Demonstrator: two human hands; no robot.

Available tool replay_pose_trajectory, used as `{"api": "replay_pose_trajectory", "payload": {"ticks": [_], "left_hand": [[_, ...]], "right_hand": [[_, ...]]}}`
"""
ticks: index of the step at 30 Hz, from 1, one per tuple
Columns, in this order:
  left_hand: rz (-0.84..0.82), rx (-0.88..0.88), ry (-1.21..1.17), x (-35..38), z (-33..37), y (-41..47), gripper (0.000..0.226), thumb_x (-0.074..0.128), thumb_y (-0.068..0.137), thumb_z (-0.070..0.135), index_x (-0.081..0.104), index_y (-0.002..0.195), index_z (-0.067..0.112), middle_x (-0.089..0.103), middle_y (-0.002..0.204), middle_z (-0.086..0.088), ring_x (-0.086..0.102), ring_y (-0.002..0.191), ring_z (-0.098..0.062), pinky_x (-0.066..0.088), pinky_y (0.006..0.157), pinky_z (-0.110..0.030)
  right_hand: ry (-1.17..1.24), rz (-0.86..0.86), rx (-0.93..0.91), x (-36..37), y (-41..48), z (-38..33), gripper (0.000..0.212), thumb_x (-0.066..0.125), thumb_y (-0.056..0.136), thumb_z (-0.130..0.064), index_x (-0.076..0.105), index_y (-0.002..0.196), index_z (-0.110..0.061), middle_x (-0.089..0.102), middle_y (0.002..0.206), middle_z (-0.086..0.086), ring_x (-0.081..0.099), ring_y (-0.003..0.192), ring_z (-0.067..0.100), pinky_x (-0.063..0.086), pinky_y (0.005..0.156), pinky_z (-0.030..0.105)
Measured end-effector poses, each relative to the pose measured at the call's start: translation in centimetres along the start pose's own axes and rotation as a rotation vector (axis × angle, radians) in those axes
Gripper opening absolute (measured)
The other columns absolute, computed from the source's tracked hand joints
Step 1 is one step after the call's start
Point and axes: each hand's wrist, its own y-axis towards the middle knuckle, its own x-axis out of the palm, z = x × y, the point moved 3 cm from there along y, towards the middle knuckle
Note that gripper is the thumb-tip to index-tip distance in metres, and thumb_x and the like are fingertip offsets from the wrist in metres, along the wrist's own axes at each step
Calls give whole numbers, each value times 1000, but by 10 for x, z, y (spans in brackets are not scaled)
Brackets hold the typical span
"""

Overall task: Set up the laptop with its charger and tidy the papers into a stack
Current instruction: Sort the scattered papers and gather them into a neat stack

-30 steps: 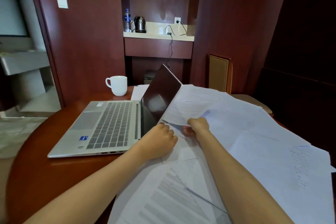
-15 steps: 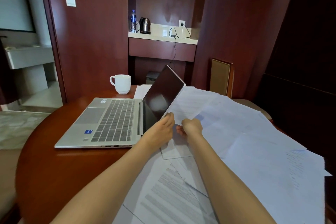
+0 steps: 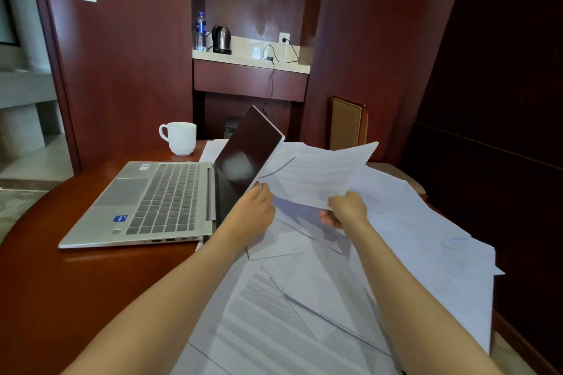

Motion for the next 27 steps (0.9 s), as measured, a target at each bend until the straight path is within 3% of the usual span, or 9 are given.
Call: {"api": "replay_pose_trajectory", "payload": {"ticks": [5, 9, 12, 14, 16, 19, 21, 24, 27], "left_hand": [[73, -256, -526, -28, 12, 3, 34, 39, 93, 19, 42, 126, 8, 52, 123, -12, 44, 120, -31, 29, 103, -38], [-96, -604, -1539, -33, 26, 23, 43, 30, 99, 39, 55, 89, 6, 56, 83, -13, 53, 81, -30, 40, 75, -32], [-244, -783, -2150, -34, 42, 31, 23, 45, 94, 28, 51, 97, 6, 48, 77, -7, 47, 66, -22, 40, 63, -29], [-229, -934, -2278, -31, 41, 31, 30, 51, 89, 21, 52, 114, 5, 54, 101, -13, 55, 89, -29, 48, 77, -34], [-156, -1101, -2346, -22, 35, 29, 42, 50, 87, 16, 46, 126, 3, 49, 116, -14, 53, 96, -33, 44, 86, -37], [-98, -1130, -2581, -13, 30, 20, 42, 45, 89, 7, 43, 130, 3, 41, 95, -10, 43, 68, -22, 39, 74, -33], [-96, -1089, -2686, -6, 35, 17, 43, 40, 89, 2, 42, 132, 0, 42, 79, -9, 46, 66, -20, 45, 75, -34], [-116, -1051, -2710, -2, 38, 15, 24, 35, 91, -4, 53, 107, -6, 46, 71, -9, 55, 78, -22, 49, 88, -30], [-122, -1089, -2680, 4, 35, 17, 20, 36, 91, -4, 47, 76, 3, 40, 67, -7, 43, 60, -17, 51, 58, -20]], "right_hand": [[209, 64, -59, -24, -22, 10, 26, 40, 86, 0, 55, 74, -18, 64, 68, 11, 56, 49, 20, 45, 38, 18], [289, 103, -87, -29, -35, 18, 22, 39, 88, -2, 56, 96, -14, 65, 82, 13, 54, 46, 20, 45, 41, 19], [238, 118, -45, -31, -27, 24, 13, 44, 89, -3, 54, 93, -10, 57, 90, 8, 54, 71, 26, 49, 60, 30], [133, 148, 19, -36, -20, 28, 14, 46, 89, -3, 48, 76, -6, 49, 80, 8, 46, 73, 24, 45, 68, 33], [126, 142, 121, -38, -13, 34, 9, 45, 92, -3, 43, 83, -5, 40, 69, 6, 42, 65, 23, 44, 77, 37], [203, 122, 226, -35, -4, 36, 5, 43, 93, -6, 41, 97, -6, 37, 68, 6, 36, 58, 22, 45, 66, 35], [339, 73, 276, -27, 0, 37, 9, 45, 92, -8, 43, 100, -10, 45, 79, 8, 48, 74, 28, 51, 64, 35], [587, 2, 287, -9, -1, 42, 15, 44, 90, 2, 48, 103, -6, 53, 86, 14, 55, 70, 27, 51, 42, 23], [548, 64, 188, -5, -2, 48, 15, 41, 88, 5, 53, 88, -4, 55, 76, 11, 55, 59, 25, 51, 50, 30]]}}
